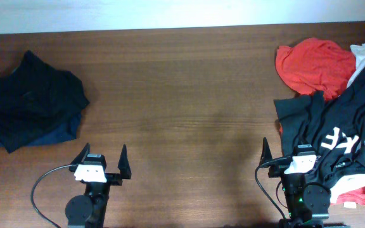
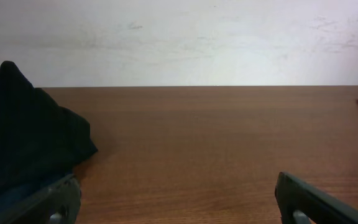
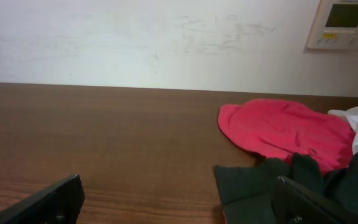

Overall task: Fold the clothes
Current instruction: 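Move the right gripper down onto the dark NIKE t-shirt in the pile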

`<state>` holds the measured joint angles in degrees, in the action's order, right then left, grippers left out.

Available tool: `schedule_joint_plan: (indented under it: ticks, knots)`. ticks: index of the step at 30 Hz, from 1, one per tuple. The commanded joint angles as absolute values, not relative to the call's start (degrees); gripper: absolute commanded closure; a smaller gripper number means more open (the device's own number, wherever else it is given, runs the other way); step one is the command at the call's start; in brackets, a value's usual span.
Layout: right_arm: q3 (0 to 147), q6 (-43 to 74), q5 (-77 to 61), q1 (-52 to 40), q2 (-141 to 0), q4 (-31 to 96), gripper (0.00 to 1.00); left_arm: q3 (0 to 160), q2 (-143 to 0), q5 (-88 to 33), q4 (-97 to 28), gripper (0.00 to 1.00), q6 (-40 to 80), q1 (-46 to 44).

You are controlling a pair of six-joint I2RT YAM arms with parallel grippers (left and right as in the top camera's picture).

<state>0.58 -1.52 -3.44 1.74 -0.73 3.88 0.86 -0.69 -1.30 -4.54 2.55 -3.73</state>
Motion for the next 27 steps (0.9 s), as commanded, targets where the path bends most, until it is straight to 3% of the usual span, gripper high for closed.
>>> schedule_joint_plan:
  ticks: [1,27]
  knots:
    - [0.32,-1.41,-2.94,2.0,-0.32,4.27,0.01,0.51,-0.36,-2.68,-4.58,0.01,1.26,-3.49]
    - [1.32,1.17,-2.94,2.0,-0.56,4.36,0.01,1.26,-4.01,-2.81,-4.62,0.01,1.26,-3.46]
